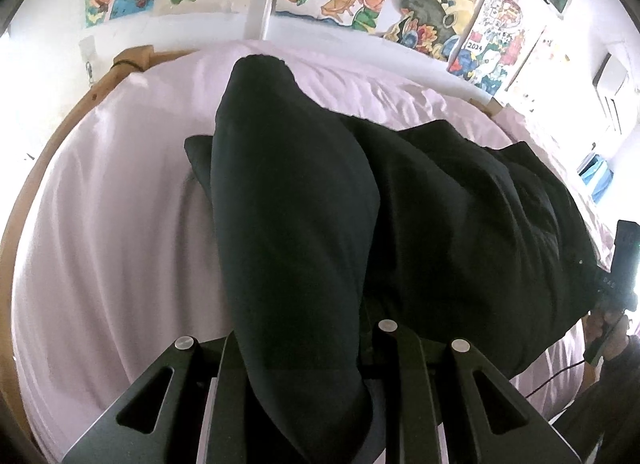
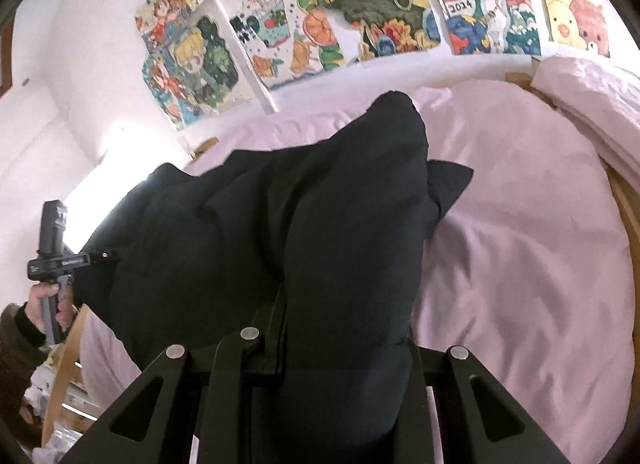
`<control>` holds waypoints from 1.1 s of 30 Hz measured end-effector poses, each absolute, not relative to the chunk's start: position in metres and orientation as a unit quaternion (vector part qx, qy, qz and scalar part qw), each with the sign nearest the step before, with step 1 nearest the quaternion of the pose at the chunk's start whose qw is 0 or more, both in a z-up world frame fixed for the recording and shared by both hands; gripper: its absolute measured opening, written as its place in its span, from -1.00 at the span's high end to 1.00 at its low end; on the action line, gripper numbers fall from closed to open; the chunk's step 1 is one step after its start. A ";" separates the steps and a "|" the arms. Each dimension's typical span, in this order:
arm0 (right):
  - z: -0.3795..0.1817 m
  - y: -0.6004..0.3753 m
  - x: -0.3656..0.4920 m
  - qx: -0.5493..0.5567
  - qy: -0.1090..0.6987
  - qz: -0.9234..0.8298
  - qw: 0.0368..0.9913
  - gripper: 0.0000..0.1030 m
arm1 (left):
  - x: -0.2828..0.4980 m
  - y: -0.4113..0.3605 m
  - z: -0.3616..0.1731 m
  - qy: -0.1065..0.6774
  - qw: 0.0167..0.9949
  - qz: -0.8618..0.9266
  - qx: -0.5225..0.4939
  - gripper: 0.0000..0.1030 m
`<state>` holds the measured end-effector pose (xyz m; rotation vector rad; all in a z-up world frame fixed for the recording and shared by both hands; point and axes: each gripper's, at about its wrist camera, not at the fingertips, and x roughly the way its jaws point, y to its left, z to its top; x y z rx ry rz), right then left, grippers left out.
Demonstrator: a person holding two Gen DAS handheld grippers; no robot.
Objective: Fold large clothes
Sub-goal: 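Lower the folded bundle onto the bed and open both grippers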
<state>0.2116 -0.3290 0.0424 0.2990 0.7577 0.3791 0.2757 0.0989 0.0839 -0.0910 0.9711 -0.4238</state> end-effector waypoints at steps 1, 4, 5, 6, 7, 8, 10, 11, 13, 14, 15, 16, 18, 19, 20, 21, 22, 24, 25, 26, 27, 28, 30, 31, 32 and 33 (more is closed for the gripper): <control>0.039 -0.329 0.209 0.146 0.369 0.180 0.900 0.57 | 0.273 0.101 0.078 0.461 0.863 -0.202 -0.049 0.68; 0.022 -0.332 0.204 0.152 0.374 0.168 0.899 0.55 | 0.270 0.109 0.064 0.451 0.867 -0.204 -0.059 0.67; 0.017 -0.333 0.203 0.156 0.376 0.163 0.899 0.52 | 0.269 0.112 0.059 0.449 0.868 -0.204 -0.065 0.65; 0.012 -0.334 0.201 0.158 0.377 0.159 0.899 0.49 | 0.267 0.115 0.055 0.447 0.868 -0.204 -0.072 0.63; 0.009 -0.334 0.200 0.160 0.377 0.157 0.899 0.47 | 0.266 0.117 0.052 0.444 0.869 -0.203 -0.076 0.61; 0.006 -0.335 0.198 0.162 0.378 0.152 0.899 0.44 | 0.264 0.120 0.051 0.442 0.870 -0.204 -0.077 0.58; 0.003 -0.334 0.196 0.158 0.380 0.143 0.900 0.36 | 0.263 0.120 0.048 0.440 0.872 -0.199 -0.074 0.51; 0.003 -0.333 0.195 0.153 0.381 0.137 0.902 0.31 | 0.262 0.120 0.048 0.440 0.874 -0.195 -0.073 0.44; 0.001 -0.332 0.194 0.146 0.383 0.128 0.903 0.20 | 0.262 0.119 0.047 0.439 0.877 -0.180 -0.073 0.33; 0.001 -0.333 0.193 0.145 0.384 0.120 0.904 0.15 | 0.261 0.119 0.046 0.440 0.878 -0.172 -0.075 0.26; 0.000 -0.334 0.193 0.146 0.387 0.114 0.903 0.07 | 0.261 0.120 0.046 0.442 0.879 -0.163 -0.077 0.18; -0.001 -0.333 0.193 0.147 0.391 0.110 0.902 0.04 | 0.261 0.121 0.045 0.443 0.879 -0.158 -0.079 0.14; -0.003 -0.334 0.192 0.145 0.398 0.097 0.901 -0.13 | 0.261 0.125 0.043 0.447 0.881 -0.136 -0.080 -0.19; -0.003 -0.333 0.191 0.142 0.398 0.092 0.902 -0.21 | 0.262 0.128 0.043 0.448 0.882 -0.123 -0.079 -0.28; -0.003 -0.333 0.190 0.138 0.398 0.089 0.902 -0.23 | 0.261 0.130 0.042 0.450 0.883 -0.107 -0.079 -0.42; -0.004 -0.332 0.189 0.135 0.400 0.085 0.902 -0.29 | 0.260 0.135 0.042 0.452 0.883 -0.090 -0.085 -0.47; -0.004 -0.331 0.189 0.134 0.401 0.079 0.903 -0.39 | 0.258 0.140 0.042 0.451 0.884 -0.080 -0.097 -0.47; -0.004 -0.331 0.183 0.126 0.400 0.043 0.907 -0.72 | 0.252 0.151 0.043 0.445 0.884 -0.062 -0.130 -0.48; -0.004 -0.331 0.181 0.131 0.398 0.037 0.907 -0.72 | 0.249 0.155 0.043 0.441 0.885 -0.056 -0.138 -0.48; -0.005 -0.331 0.178 0.138 0.398 0.035 0.906 -0.72 | 0.244 0.158 0.045 0.434 0.888 -0.044 -0.145 -0.48; -0.005 -0.331 0.175 0.142 0.398 0.029 0.906 -0.72 | 0.240 0.157 0.047 0.427 0.892 -0.036 -0.142 -0.48; -0.005 -0.329 0.172 0.141 0.396 0.025 0.907 -0.72 | 0.235 0.156 0.050 0.418 0.898 -0.026 -0.135 -0.48; -0.002 -0.323 0.166 0.129 0.389 0.017 0.912 -0.72 | 0.222 0.151 0.055 0.397 0.911 -0.007 -0.116 -0.49; 0.000 -0.319 0.163 0.119 0.384 0.011 0.916 -0.72 | 0.218 0.148 0.057 0.393 0.913 -0.003 -0.110 -0.49; 0.002 -0.314 0.159 0.107 0.376 0.008 0.920 -0.72 | 0.213 0.145 0.058 0.390 0.915 -0.002 -0.104 -0.49; 0.005 -0.309 0.154 0.097 0.369 0.002 0.924 -0.74 | 0.206 0.141 0.059 0.387 0.917 -0.005 -0.098 -0.49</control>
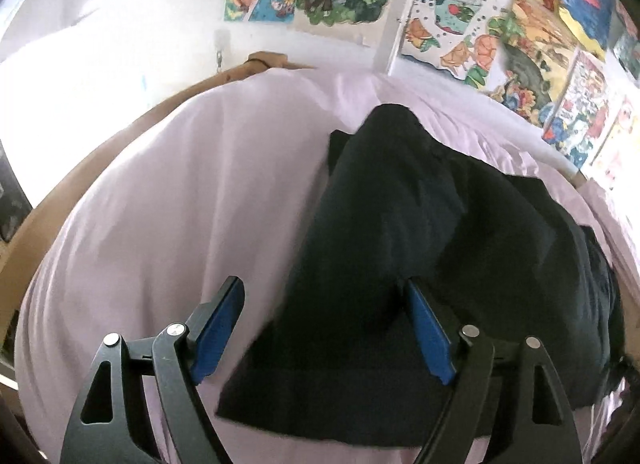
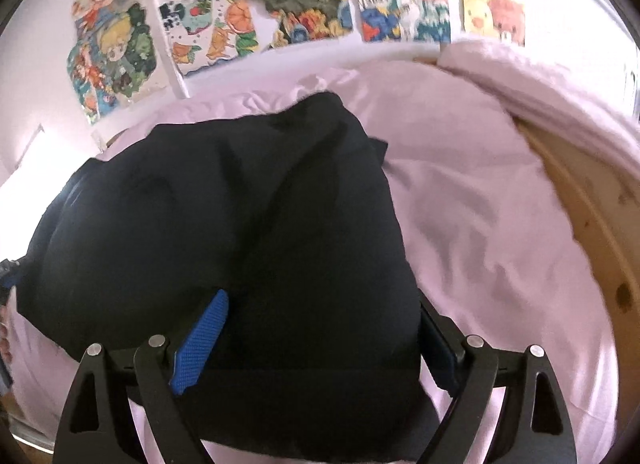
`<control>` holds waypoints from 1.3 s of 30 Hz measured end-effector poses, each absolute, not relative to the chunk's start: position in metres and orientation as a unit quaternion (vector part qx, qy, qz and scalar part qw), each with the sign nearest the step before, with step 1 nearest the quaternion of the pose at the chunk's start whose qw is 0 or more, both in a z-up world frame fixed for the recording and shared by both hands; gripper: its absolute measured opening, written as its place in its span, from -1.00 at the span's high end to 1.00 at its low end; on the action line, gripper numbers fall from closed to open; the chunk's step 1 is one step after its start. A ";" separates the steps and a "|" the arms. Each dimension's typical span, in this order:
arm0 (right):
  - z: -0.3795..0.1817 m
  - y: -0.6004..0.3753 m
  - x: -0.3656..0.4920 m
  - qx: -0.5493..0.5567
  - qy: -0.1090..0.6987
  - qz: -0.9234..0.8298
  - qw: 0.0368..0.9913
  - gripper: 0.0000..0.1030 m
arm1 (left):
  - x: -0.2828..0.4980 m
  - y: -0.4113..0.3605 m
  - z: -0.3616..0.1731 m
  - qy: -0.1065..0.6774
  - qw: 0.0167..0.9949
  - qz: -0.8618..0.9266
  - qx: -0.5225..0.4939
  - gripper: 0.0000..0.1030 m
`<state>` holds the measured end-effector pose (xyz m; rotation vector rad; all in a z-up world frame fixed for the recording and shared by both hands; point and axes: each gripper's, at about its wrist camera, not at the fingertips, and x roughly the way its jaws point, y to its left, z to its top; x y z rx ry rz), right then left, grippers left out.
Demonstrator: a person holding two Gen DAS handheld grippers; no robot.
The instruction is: Fold large clothes
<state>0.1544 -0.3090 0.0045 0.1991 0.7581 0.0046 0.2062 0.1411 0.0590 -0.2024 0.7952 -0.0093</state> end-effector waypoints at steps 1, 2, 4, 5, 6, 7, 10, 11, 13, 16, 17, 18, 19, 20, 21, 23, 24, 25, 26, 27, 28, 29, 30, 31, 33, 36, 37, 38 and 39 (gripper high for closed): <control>0.005 -0.307 0.151 0.092 0.365 -0.003 0.926 -0.74 | 0.201 0.137 0.060 0.384 0.919 -0.006 -0.094 -0.49; 0.006 -0.303 0.147 0.088 0.358 -0.008 0.929 -0.74 | 0.197 0.132 0.060 0.381 0.920 -0.007 -0.090 -0.49; 0.008 -0.299 0.140 0.089 0.343 -0.020 0.935 -0.75 | 0.185 0.122 0.064 0.364 0.928 -0.007 -0.076 -0.50; 0.009 -0.298 0.137 0.090 0.338 -0.025 0.936 -0.77 | 0.179 0.118 0.066 0.354 0.933 -0.007 -0.069 -0.50; 0.009 -0.297 0.132 0.093 0.330 -0.033 0.939 -0.79 | 0.172 0.113 0.068 0.343 0.937 -0.006 -0.062 -0.50; 0.009 -0.295 0.129 0.094 0.326 -0.035 0.940 -0.80 | 0.167 0.108 0.069 0.336 0.940 -0.006 -0.058 -0.50; 0.013 -0.289 0.119 0.088 0.309 -0.041 0.946 -0.80 | 0.151 0.093 0.072 0.317 0.947 -0.012 -0.050 -0.56; 0.014 -0.287 0.114 0.084 0.301 -0.042 0.949 -0.81 | 0.148 0.088 0.073 0.314 0.948 -0.013 -0.048 -0.61; 0.018 -0.283 0.107 0.083 0.289 -0.044 0.953 -0.81 | 0.137 0.081 0.074 0.302 0.952 -0.016 -0.047 -0.63; 0.024 -0.277 0.095 0.082 0.268 -0.032 0.959 -0.84 | 0.121 0.073 0.075 0.281 0.959 -0.017 -0.039 -0.64; 0.027 -0.273 0.092 0.079 0.262 -0.025 0.961 -0.84 | 0.115 0.071 0.076 0.273 0.961 -0.016 -0.035 -0.64; 0.029 -0.268 0.088 0.075 0.256 -0.018 0.964 -0.84 | 0.111 0.071 0.076 0.267 0.963 -0.015 -0.032 -0.65; 0.031 -0.263 0.083 0.070 0.249 -0.011 0.966 -0.84 | 0.105 0.069 0.076 0.260 0.965 -0.014 -0.029 -0.65; 0.033 -0.257 0.078 0.063 0.241 -0.002 0.969 -0.84 | 0.100 0.069 0.077 0.255 0.966 -0.013 -0.027 -0.66; 0.033 -0.253 0.074 0.059 0.237 0.003 0.970 -0.85 | 0.095 0.068 0.077 0.250 0.968 -0.012 -0.025 -0.68; 0.035 -0.239 0.063 0.045 0.225 0.019 0.973 -0.86 | 0.086 0.065 0.077 0.239 0.971 -0.010 -0.018 -0.76; 0.035 -0.234 0.059 0.039 0.221 0.023 0.974 -0.88 | 0.083 0.064 0.077 0.234 0.972 -0.007 -0.015 -0.79; 0.035 -0.230 0.056 0.034 0.218 0.028 0.975 -0.88 | 0.078 0.064 0.077 0.228 0.974 -0.005 -0.011 -0.79; 0.035 -0.223 0.051 0.029 0.215 0.037 0.976 -0.88 | 0.075 0.065 0.076 0.223 0.975 -0.002 -0.008 -0.81; 0.035 -0.218 0.047 0.027 0.212 0.043 0.976 -0.88 | 0.070 0.064 0.074 0.217 0.976 0.000 -0.006 -0.82; 0.034 -0.216 0.045 0.027 0.209 0.047 0.976 -0.88 | 0.066 0.063 0.071 0.211 0.977 0.001 -0.005 -0.83; 0.032 -0.212 0.041 0.025 0.205 0.052 0.977 -0.88 | 0.062 0.062 0.068 0.208 0.978 0.000 -0.004 -0.84; 0.031 -0.209 0.039 0.025 0.204 0.055 0.977 -0.88 | 0.058 0.061 0.066 0.205 0.979 -0.001 -0.004 -0.85; 0.029 -0.205 0.036 0.026 0.202 0.059 0.977 -0.88 | 0.056 0.059 0.064 0.203 0.979 -0.002 -0.003 -0.85; 0.024 -0.199 0.033 0.026 0.201 0.057 0.978 -0.89 | 0.048 0.055 0.057 0.198 0.980 -0.005 0.003 -0.85; 0.020 -0.194 0.027 0.024 0.197 0.051 0.979 -0.96 | 0.033 0.047 0.050 0.179 0.983 -0.020 0.015 -0.86; 0.019 -0.193 0.024 0.024 0.194 0.050 0.979 -1.00 | 0.029 0.044 0.048 0.175 0.984 -0.026 0.019 -0.86; 0.019 -0.192 0.022 0.025 0.191 0.048 0.980 -1.00 | 0.025 0.042 0.046 0.172 0.984 -0.031 0.021 -0.87; 0.019 -0.193 0.020 0.027 0.190 0.047 0.980 -1.00 | 0.022 0.040 0.045 0.170 0.985 -0.035 0.022 -0.89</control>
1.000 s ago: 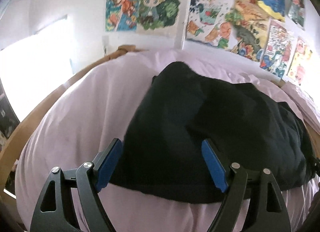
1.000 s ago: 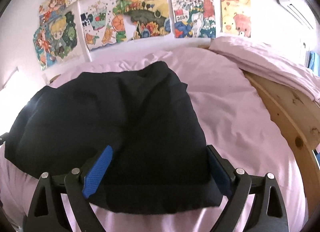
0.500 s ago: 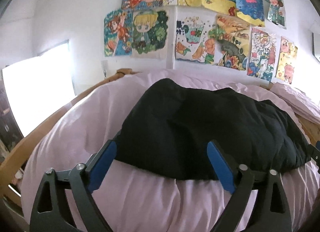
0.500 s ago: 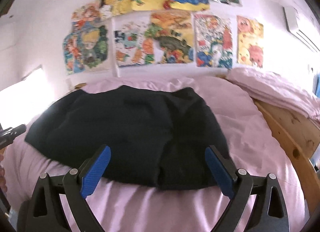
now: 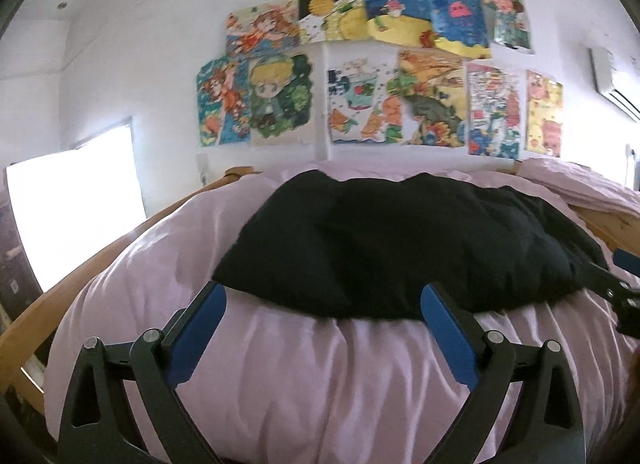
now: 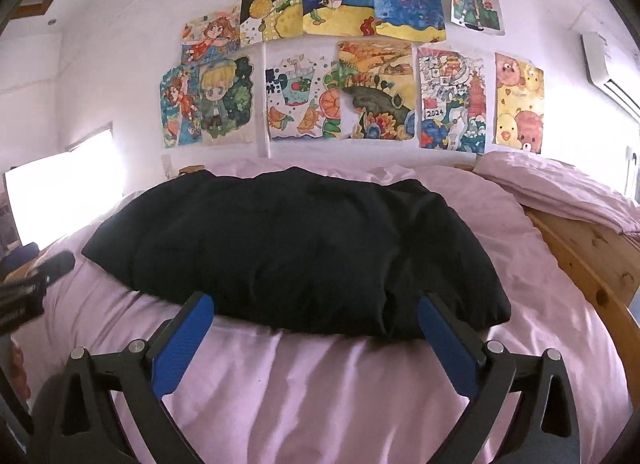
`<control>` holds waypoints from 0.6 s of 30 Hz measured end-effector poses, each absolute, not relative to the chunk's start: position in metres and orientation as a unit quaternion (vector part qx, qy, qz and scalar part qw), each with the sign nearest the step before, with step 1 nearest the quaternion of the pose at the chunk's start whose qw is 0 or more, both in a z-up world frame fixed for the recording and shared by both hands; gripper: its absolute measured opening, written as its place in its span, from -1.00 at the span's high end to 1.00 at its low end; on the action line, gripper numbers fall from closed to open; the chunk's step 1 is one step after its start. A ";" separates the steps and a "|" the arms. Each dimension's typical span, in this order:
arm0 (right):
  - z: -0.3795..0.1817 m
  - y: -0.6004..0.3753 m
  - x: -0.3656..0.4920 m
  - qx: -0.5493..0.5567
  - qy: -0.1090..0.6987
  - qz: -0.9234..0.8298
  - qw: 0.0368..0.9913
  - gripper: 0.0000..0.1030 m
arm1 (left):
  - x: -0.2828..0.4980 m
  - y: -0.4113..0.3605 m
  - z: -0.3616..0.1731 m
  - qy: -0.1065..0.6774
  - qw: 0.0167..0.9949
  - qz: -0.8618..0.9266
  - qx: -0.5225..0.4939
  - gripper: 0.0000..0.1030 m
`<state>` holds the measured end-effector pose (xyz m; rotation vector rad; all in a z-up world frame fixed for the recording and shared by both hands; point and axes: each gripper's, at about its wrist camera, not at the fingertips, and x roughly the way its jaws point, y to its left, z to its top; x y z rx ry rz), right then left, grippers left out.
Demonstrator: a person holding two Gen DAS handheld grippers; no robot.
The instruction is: Fold large clothes
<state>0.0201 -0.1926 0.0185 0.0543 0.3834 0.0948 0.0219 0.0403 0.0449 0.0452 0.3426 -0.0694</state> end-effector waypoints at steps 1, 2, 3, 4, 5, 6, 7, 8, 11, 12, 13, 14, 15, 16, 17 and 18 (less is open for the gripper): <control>0.018 -0.193 0.018 0.030 0.190 0.046 0.980 -1.00 | 0.018 0.037 0.044 0.167 0.985 -0.037 0.023 -0.91; 0.018 -0.193 0.015 0.034 0.190 0.046 0.980 -1.00 | 0.015 0.036 0.044 0.165 0.985 -0.040 0.022 -0.93; 0.018 -0.193 0.013 0.037 0.190 0.047 0.980 -1.00 | 0.012 0.035 0.043 0.163 0.985 -0.045 0.021 -0.94; 0.017 -0.193 0.010 0.041 0.191 0.046 0.980 -1.00 | 0.009 0.034 0.043 0.163 0.985 -0.050 0.020 -0.94; 0.017 -0.193 0.007 0.044 0.190 0.045 0.980 -1.00 | 0.006 0.033 0.043 0.163 0.985 -0.053 0.020 -0.94; 0.018 -0.192 0.003 0.045 0.188 0.045 0.980 -1.00 | 0.003 0.032 0.042 0.163 0.985 -0.055 0.019 -0.95; 0.018 -0.191 0.001 0.045 0.187 0.044 0.980 -1.00 | 0.001 0.032 0.042 0.163 0.985 -0.057 0.017 -0.95; 0.017 -0.190 -0.003 0.046 0.186 0.044 0.980 -1.00 | -0.001 0.032 0.042 0.166 0.984 -0.059 0.014 -0.95; 0.012 -0.184 -0.014 0.043 0.187 0.035 0.981 -1.00 | -0.005 0.035 0.041 0.171 0.983 -0.066 0.002 -0.95; 0.010 -0.181 -0.017 0.043 0.192 0.032 0.980 -1.00 | -0.009 0.037 0.039 0.171 0.983 -0.067 0.000 -0.95; 0.008 -0.180 -0.019 0.044 0.195 0.033 0.979 -1.00 | -0.011 0.037 0.037 0.170 0.983 -0.067 -0.002 -0.95; 0.006 -0.179 -0.022 0.045 0.198 0.033 0.979 -1.00 | -0.013 0.038 0.035 0.168 0.984 -0.065 -0.003 -0.95; 0.004 -0.178 -0.024 0.045 0.198 0.032 0.979 -1.00 | -0.015 0.038 0.033 0.166 0.984 -0.062 -0.004 -0.95; 0.003 -0.177 -0.026 0.044 0.198 0.032 0.979 -1.00 | -0.018 0.039 0.031 0.163 0.985 -0.058 -0.004 -0.95; 0.002 -0.175 -0.028 0.040 0.196 0.030 0.979 -1.00 | -0.020 0.039 0.029 0.160 0.985 -0.057 -0.005 -0.95; 0.002 -0.173 -0.029 0.033 0.193 0.029 0.980 -1.00 | -0.022 0.039 0.027 0.159 0.985 -0.058 -0.005 -0.95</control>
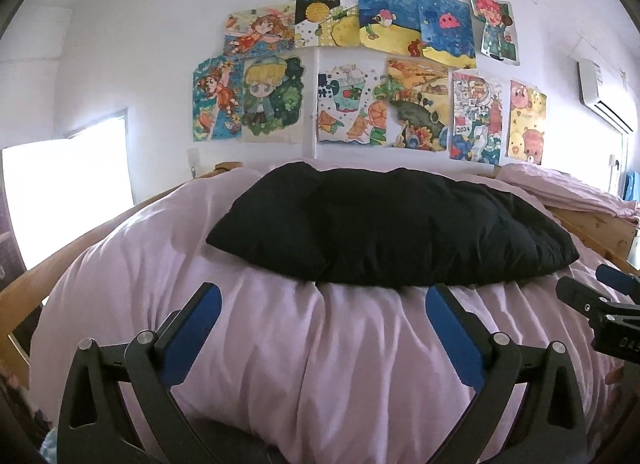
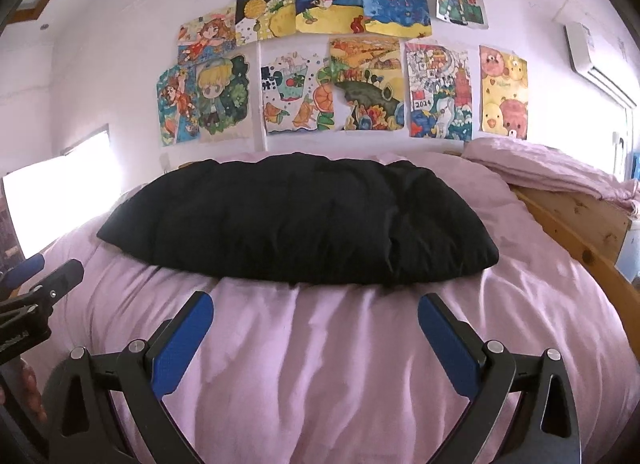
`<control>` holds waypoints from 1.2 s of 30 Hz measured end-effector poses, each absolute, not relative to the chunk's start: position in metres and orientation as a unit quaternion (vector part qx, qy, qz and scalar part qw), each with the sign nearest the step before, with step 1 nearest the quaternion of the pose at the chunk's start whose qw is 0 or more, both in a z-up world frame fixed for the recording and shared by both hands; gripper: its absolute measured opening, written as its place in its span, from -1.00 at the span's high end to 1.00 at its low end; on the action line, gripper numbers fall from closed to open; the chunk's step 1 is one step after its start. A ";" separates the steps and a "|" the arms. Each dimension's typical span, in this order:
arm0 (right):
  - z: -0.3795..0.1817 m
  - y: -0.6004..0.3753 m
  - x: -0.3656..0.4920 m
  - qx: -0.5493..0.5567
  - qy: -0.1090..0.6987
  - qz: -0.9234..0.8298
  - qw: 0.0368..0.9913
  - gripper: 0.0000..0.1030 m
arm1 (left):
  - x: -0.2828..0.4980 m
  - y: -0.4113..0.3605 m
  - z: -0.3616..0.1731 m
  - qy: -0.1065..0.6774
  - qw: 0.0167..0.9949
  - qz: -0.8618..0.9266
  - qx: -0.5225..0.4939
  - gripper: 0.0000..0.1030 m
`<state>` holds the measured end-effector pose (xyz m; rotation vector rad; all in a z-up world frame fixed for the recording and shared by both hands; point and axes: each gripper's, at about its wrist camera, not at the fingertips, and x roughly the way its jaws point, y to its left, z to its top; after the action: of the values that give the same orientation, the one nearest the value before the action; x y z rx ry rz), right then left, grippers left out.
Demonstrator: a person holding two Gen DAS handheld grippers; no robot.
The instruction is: Fold large clothes
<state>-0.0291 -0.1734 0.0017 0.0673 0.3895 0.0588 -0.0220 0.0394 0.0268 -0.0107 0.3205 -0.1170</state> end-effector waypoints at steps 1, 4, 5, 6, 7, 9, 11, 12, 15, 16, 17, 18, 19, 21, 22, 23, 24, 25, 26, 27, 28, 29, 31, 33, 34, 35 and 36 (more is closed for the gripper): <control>0.001 -0.172 -0.029 0.028 0.192 0.029 0.981 -1.00 | -0.023 0.039 0.025 0.161 0.985 -0.059 -0.005 -0.95; -0.001 -0.168 -0.028 0.020 0.192 0.032 0.981 -1.00 | -0.020 0.036 0.021 0.174 0.983 -0.058 0.005 -0.95; -0.002 -0.167 -0.028 0.017 0.192 0.033 0.981 -1.00 | -0.020 0.034 0.019 0.178 0.982 -0.057 0.009 -0.95; -0.003 -0.165 -0.027 0.013 0.193 0.032 0.981 -1.00 | -0.019 0.033 0.018 0.180 0.982 -0.055 0.011 -0.95; -0.004 -0.165 -0.027 0.010 0.193 0.032 0.981 -1.00 | -0.019 0.034 0.017 0.182 0.982 -0.056 0.011 -0.95; -0.006 -0.165 -0.025 0.009 0.197 0.028 0.980 -1.00 | -0.019 0.034 0.016 0.183 0.981 -0.056 0.008 -0.95; -0.007 -0.165 -0.023 0.013 0.200 0.027 0.979 -1.00 | -0.020 0.035 0.016 0.182 0.982 -0.056 0.006 -0.95; -0.008 -0.166 -0.023 0.014 0.199 0.025 0.980 -1.00 | -0.021 0.035 0.016 0.181 0.982 -0.055 0.005 -0.95; -0.006 -0.167 -0.025 0.015 0.193 0.022 0.981 -1.00 | -0.024 0.035 0.017 0.177 0.983 -0.053 0.003 -0.95; -0.006 -0.167 -0.025 0.016 0.191 0.023 0.981 -1.00 | -0.024 0.035 0.017 0.176 0.983 -0.053 0.003 -0.95; -0.005 -0.166 -0.026 0.016 0.189 0.024 0.982 -1.00 | -0.025 0.035 0.018 0.175 0.983 -0.053 0.003 -0.95; -0.006 -0.166 -0.027 0.016 0.188 0.024 0.982 -1.00 | -0.026 0.035 0.018 0.174 0.983 -0.052 0.004 -0.95; -0.006 -0.165 -0.027 0.016 0.189 0.026 0.982 -1.00 | -0.027 0.035 0.018 0.173 0.984 -0.052 0.005 -0.95; -0.006 -0.164 -0.027 0.015 0.190 0.029 0.981 -1.00 | -0.027 0.035 0.018 0.173 0.983 -0.052 0.006 -0.95; -0.005 -0.164 -0.027 0.014 0.190 0.030 0.981 -1.00 | -0.027 0.034 0.018 0.173 0.984 -0.052 0.006 -0.95; -0.005 -0.163 -0.027 0.012 0.189 0.031 0.981 -1.00 | -0.028 0.034 0.019 0.172 0.984 -0.053 0.007 -0.95; -0.005 -0.162 -0.027 0.011 0.188 0.031 0.982 -1.00 | -0.028 0.035 0.020 0.170 0.984 -0.053 0.008 -0.95; -0.005 -0.162 -0.027 0.010 0.188 0.032 0.982 -1.00 | -0.029 0.035 0.020 0.169 0.984 -0.053 0.009 -0.95; -0.004 -0.162 -0.028 0.010 0.186 0.032 0.982 -1.00 | -0.029 0.035 0.021 0.168 0.984 -0.053 0.010 -0.95; -0.003 -0.162 -0.028 0.009 0.184 0.033 0.982 -1.00 | -0.030 0.036 0.022 0.167 0.984 -0.053 0.010 -0.95; -0.003 -0.161 -0.028 0.009 0.183 0.033 0.983 -1.00 | -0.030 0.036 0.022 0.167 0.984 -0.054 0.010 -0.95; -0.002 -0.161 -0.029 0.009 0.181 0.033 0.983 -1.00 | -0.030 0.037 0.023 0.166 0.985 -0.054 0.009 -0.95; -0.001 -0.161 -0.030 0.009 0.178 0.034 0.983 -1.00 | -0.029 0.039 0.024 0.165 0.985 -0.055 0.009 -0.95; -0.001 -0.160 -0.031 0.007 0.175 0.034 0.984 -1.00 | -0.029 0.041 0.025 0.163 0.985 -0.055 0.008 -0.95; 0.000 -0.160 -0.031 0.007 0.174 0.034 0.984 -1.00 | -0.029 0.042 0.025 0.162 0.985 -0.055 0.007 -0.95; 0.000 -0.160 -0.032 0.007 0.172 0.033 0.984 -1.00 | -0.029 0.043 0.026 0.162 0.985 -0.055 0.006 -0.95; 0.000 -0.161 -0.033 0.007 0.171 0.032 0.985 -1.00 | -0.029 0.044 0.026 0.161 0.985 -0.054 0.005 -0.95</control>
<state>-0.0325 -0.1606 0.0001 0.0142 0.3430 0.0648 -0.0289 0.0444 0.0260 0.0102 0.3242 -0.1075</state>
